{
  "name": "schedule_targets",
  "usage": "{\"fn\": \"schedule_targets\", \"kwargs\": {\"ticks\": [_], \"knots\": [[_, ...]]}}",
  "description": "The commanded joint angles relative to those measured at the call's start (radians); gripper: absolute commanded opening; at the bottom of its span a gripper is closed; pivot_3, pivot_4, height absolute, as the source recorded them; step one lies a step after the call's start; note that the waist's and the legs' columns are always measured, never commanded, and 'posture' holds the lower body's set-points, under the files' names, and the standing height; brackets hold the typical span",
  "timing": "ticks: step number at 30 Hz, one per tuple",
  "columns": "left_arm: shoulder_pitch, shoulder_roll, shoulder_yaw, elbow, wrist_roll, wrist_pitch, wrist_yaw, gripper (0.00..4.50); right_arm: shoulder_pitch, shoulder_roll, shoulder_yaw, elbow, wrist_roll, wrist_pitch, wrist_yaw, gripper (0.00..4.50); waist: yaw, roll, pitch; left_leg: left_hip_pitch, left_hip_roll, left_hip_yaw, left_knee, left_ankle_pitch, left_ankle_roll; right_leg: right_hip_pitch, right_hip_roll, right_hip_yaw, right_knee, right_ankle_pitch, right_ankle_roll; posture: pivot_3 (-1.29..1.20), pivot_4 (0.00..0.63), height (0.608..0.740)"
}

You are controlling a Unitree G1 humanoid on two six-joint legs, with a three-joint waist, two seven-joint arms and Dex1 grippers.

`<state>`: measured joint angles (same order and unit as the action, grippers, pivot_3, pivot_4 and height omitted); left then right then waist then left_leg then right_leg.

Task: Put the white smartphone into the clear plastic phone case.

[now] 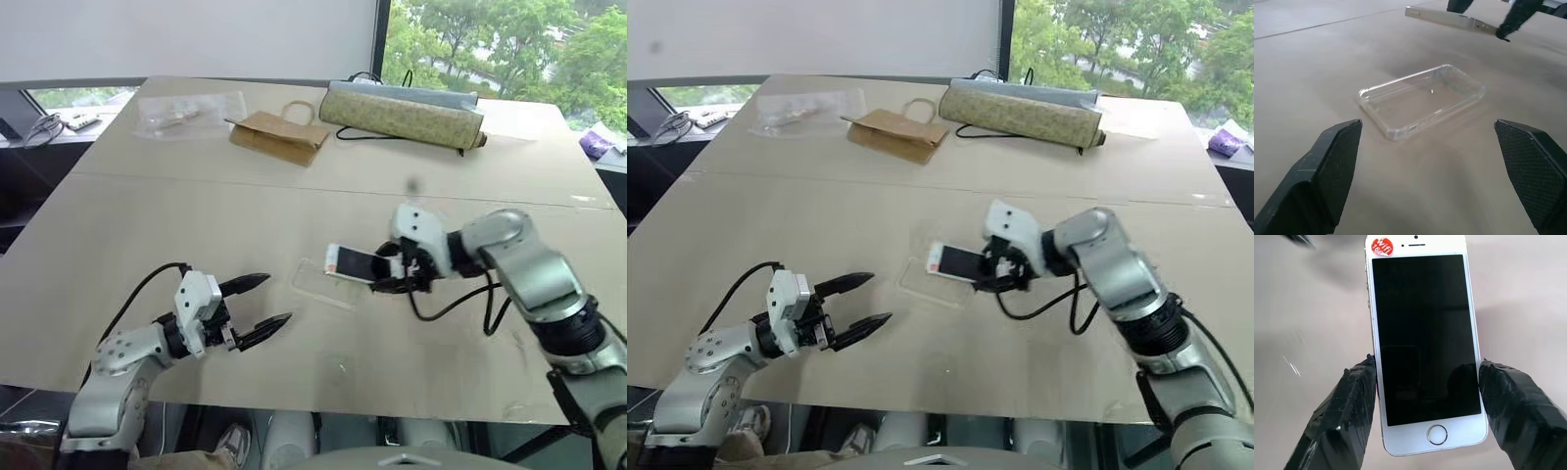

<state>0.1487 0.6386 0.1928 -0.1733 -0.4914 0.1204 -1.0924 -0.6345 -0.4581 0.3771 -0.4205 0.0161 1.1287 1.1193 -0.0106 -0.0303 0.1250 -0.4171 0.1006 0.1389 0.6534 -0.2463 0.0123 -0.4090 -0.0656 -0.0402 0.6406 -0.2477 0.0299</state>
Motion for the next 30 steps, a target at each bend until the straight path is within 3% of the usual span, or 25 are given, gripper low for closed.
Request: {"fn": "schedule_targets", "kwargs": {"ticks": [1, 9, 30], "knots": [[-0.016, 0.018, 0.003, 0.014, 0.002, -0.029, -0.032, 4.5, -0.004, -0.012, 0.042, -0.063, -0.003, 0.048, -0.104, 2.83, 0.002, 0.0, 0.0, 0.0, -0.001, 0.0, 0.0, 0.0, 0.0, 0.0, -0.001, 0.0, 0.0, 0.0, 0.0, 0.0, 0.15, 0.74], [-0.04, 0.03, -0.001, 0.044, 0.009, -0.049, -0.042, 4.5, -0.024, 0.014, 0.16, -0.012, -0.018, 0.061, -0.285, 2.83, -0.003, 0.0, 0.0, 0.0, -0.003, 0.0, -0.001, 0.0, 0.001, -0.001, -0.003, -0.001, 0.001, 0.0, 0.0, 0.0, 0.15, 0.74], [-0.014, 0.043, -0.003, 0.012, -0.003, -0.01, -0.04, 4.5, -0.123, -0.054, 0.334, -0.057, 0.007, 0.016, -0.307, 2.83, -0.003, -0.001, -0.001, 0.0, -0.002, 0.0, -0.001, 0.0, 0.001, -0.001, -0.003, -0.001, 0.001, 0.0, 0.0, 0.0, 0.15, 0.74]]}}
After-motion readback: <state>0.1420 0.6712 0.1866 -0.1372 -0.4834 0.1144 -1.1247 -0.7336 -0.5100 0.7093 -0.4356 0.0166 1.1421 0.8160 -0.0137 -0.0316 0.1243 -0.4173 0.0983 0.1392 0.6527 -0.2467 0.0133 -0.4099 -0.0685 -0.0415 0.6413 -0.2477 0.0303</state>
